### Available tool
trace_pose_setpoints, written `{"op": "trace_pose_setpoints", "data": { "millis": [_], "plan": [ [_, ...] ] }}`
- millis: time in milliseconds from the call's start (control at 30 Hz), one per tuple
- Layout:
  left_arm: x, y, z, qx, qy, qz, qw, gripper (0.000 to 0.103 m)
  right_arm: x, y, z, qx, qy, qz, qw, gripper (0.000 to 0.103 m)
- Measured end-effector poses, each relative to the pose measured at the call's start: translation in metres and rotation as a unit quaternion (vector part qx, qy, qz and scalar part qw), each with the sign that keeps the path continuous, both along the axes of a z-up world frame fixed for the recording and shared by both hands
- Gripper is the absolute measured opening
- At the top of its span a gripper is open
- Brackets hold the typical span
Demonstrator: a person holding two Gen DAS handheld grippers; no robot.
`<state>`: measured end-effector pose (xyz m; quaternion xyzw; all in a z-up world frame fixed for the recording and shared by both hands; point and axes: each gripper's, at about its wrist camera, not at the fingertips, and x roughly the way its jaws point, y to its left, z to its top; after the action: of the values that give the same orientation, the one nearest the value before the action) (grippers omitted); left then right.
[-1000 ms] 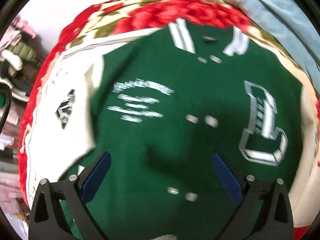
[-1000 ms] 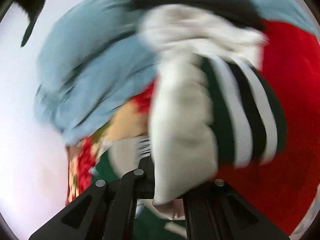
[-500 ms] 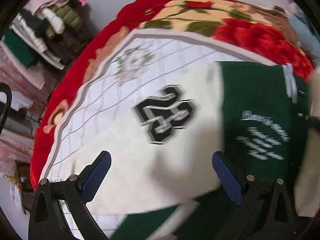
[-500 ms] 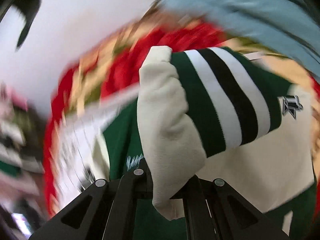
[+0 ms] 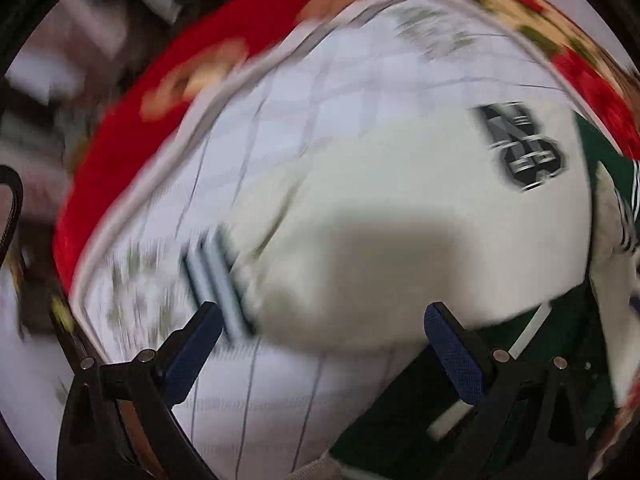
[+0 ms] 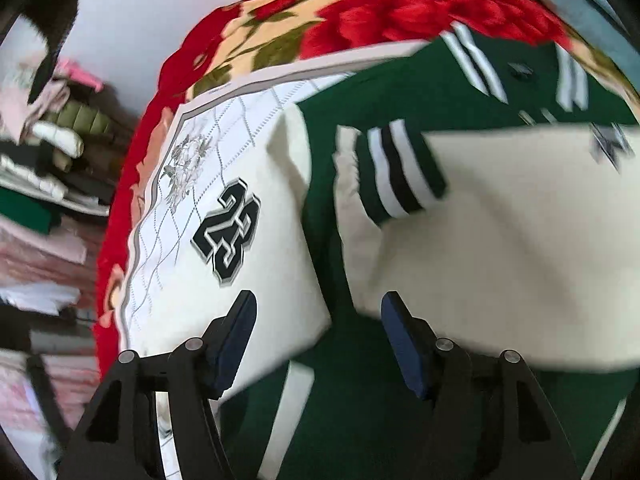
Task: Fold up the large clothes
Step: 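Grasp the numbered sleeve cuff with the left tool while the right tool lifts its cuff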
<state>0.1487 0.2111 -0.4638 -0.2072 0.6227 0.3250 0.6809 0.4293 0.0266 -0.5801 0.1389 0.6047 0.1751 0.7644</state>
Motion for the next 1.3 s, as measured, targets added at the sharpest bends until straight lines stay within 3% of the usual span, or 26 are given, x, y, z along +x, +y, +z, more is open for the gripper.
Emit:
{"op": "trace_pose_setpoints", "data": {
  "millis": [133, 200, 267, 300, 367, 500, 533, 667, 833, 933, 1000, 1133, 1200, 1300],
  "plan": [
    [-0.050, 0.034, -0.030, -0.082, -0.013, 0.118, 0.9895, 0.102, -0.025, -0.031, -0.004, -0.021, 0.032, -0.022, 0.999, 0.067],
    [-0.060, 0.048, -0.056, -0.144, -0.034, 0.177, 0.9731, 0.101, -0.033, -0.041, -0.014, -0.029, 0.051, -0.039, 0.998, 0.067],
    [-0.059, 0.057, -0.078, -0.183, -0.057, 0.216, 0.9574, 0.100, -0.027, -0.038, -0.024, -0.027, 0.069, -0.054, 0.996, 0.067],
    [-0.056, 0.059, -0.084, -0.186, -0.064, 0.224, 0.9544, 0.095, -0.026, -0.040, -0.028, -0.024, 0.075, -0.063, 0.995, 0.067],
    [-0.043, 0.066, -0.093, -0.164, -0.076, 0.238, 0.9544, 0.085, -0.021, -0.040, -0.033, -0.021, 0.077, -0.080, 0.994, 0.067],
    [-0.018, 0.084, -0.083, -0.083, -0.100, 0.231, 0.9642, 0.023, -0.003, -0.036, -0.034, -0.013, 0.066, -0.110, 0.992, 0.067],
    [-0.012, 0.091, -0.078, -0.066, -0.108, 0.226, 0.9659, 0.014, 0.001, -0.036, -0.033, -0.010, 0.065, -0.118, 0.991, 0.067],
    [0.021, 0.129, -0.054, 0.000, -0.138, 0.190, 0.9719, 0.012, 0.027, -0.036, -0.035, 0.012, 0.059, -0.173, 0.983, 0.067],
    [0.070, 0.162, -0.016, 0.049, -0.170, 0.142, 0.9739, 0.012, 0.066, -0.012, -0.047, 0.064, 0.036, -0.227, 0.971, 0.064],
    [0.089, 0.164, 0.004, 0.071, -0.178, 0.106, 0.9756, 0.012, 0.083, 0.034, -0.036, 0.061, 0.004, -0.173, 0.983, 0.064],
    [0.088, 0.166, 0.014, 0.080, -0.179, 0.089, 0.9765, 0.012, 0.083, 0.078, -0.027, 0.062, -0.004, -0.088, 0.994, 0.063],
    [0.086, 0.160, 0.017, 0.084, -0.168, 0.071, 0.9796, 0.012, 0.066, 0.125, -0.017, 0.095, 0.011, 0.039, 0.995, 0.063],
    [0.085, 0.159, 0.016, 0.082, -0.162, 0.068, 0.9810, 0.012, 0.058, 0.119, -0.007, 0.114, 0.011, 0.041, 0.993, 0.063],
    [0.081, 0.150, 0.016, 0.083, -0.159, 0.066, 0.9816, 0.012, 0.053, 0.076, 0.005, 0.125, -0.009, -0.031, 0.992, 0.063]
  ]
}}
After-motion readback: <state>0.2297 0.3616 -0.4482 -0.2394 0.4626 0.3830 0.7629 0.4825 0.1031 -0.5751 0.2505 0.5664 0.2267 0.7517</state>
